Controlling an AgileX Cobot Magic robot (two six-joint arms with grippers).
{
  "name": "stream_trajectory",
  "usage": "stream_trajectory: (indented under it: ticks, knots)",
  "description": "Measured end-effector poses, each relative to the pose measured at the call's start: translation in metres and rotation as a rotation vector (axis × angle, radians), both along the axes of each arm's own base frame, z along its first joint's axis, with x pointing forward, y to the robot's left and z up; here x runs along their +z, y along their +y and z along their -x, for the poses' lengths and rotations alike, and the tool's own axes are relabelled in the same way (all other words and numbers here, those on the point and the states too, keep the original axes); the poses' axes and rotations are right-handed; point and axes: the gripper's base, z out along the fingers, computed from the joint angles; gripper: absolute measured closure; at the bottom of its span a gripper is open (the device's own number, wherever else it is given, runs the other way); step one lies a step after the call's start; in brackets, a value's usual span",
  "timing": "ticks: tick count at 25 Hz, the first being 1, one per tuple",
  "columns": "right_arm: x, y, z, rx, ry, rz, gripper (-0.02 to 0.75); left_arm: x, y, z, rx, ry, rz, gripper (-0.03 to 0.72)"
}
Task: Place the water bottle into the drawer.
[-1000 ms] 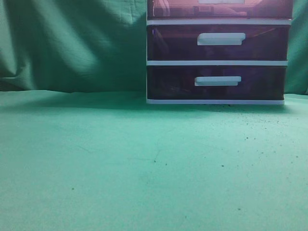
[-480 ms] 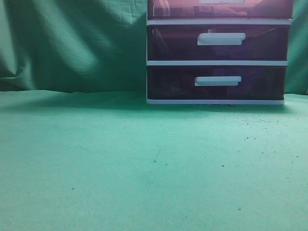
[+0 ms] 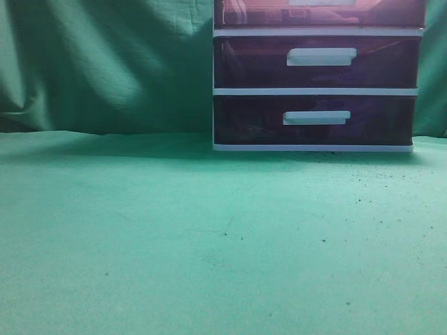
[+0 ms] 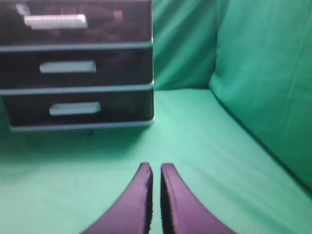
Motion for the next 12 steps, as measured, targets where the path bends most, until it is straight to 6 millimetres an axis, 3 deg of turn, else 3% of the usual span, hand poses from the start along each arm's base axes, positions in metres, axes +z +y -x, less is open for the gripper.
stream_trajectory:
  ticks: [7, 12]
  knots:
    - [-0.042, 0.0, -0.006, 0.0, 0.093, -0.018, 0.69, 0.0, 0.0, 0.0, 0.0, 0.0, 0.0, 0.622]
    - [-0.048, 0.002, -0.006, 0.006, 0.133, -0.077, 0.69, 0.0, 0.0, 0.0, 0.0, 0.0, 0.0, 0.622]
